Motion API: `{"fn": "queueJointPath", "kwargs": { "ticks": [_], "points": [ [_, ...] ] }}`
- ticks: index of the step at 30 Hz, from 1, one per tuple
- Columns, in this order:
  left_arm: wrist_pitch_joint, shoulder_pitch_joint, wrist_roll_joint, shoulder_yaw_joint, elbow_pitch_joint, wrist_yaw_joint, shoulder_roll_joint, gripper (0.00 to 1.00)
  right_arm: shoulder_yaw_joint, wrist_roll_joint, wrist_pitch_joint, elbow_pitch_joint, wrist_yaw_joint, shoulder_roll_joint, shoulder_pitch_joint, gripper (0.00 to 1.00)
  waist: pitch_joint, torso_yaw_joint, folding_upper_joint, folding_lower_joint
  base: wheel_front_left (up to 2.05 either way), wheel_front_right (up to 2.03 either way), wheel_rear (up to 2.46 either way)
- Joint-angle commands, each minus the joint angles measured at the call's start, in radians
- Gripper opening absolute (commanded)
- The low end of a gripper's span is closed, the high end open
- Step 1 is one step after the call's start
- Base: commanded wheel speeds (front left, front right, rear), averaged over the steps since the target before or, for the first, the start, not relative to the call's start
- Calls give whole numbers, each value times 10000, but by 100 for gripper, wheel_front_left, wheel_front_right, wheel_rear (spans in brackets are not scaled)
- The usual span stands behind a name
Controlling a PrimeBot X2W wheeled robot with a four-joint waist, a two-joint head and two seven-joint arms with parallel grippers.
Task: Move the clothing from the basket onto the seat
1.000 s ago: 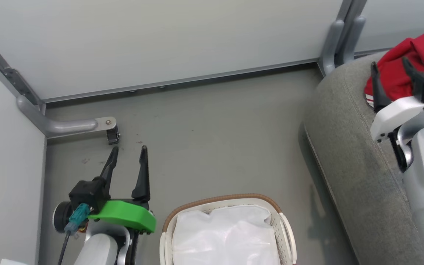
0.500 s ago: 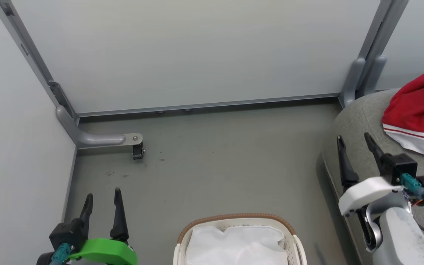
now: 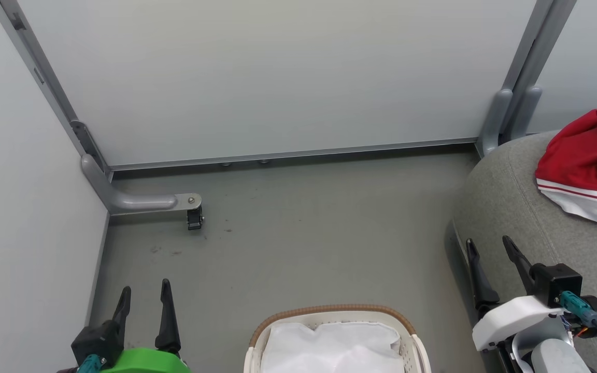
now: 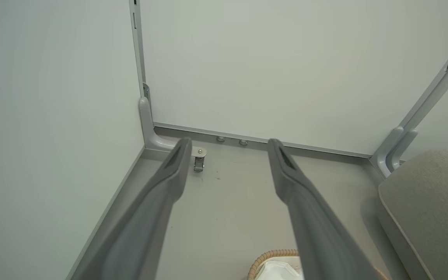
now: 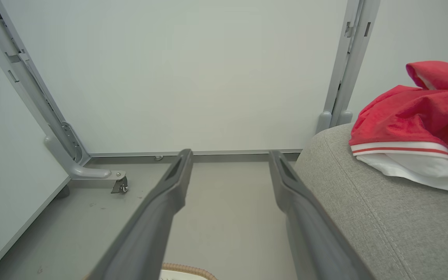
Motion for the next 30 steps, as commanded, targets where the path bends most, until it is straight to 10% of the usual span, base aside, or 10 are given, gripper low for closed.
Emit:
{"fn": "queueJointPath", "kwargs": {
  "ticks": [1,23,24,30],
  "points": [
    [-2,169,33,49,48,-45,-2,100,33,33,-3,-46,-15,-38,164,100,-8,-29,0,1,0,0,0],
    [-2,-69,-168,-6,390,-128,-16,100,172,9,-3,56,-15,-37,97,100,0,-97,0,1,0,0,0],
    [0,13,-114,-30,376,-115,-19,0,172,-30,-2,44,0,0,91,0,1,-96,0,1,0,0,0],
    [160,-35,-534,34,670,-142,-30,0,49,415,200,367,0,69,153,0,7,-110,0,1,0,0,0]
  ]
}}
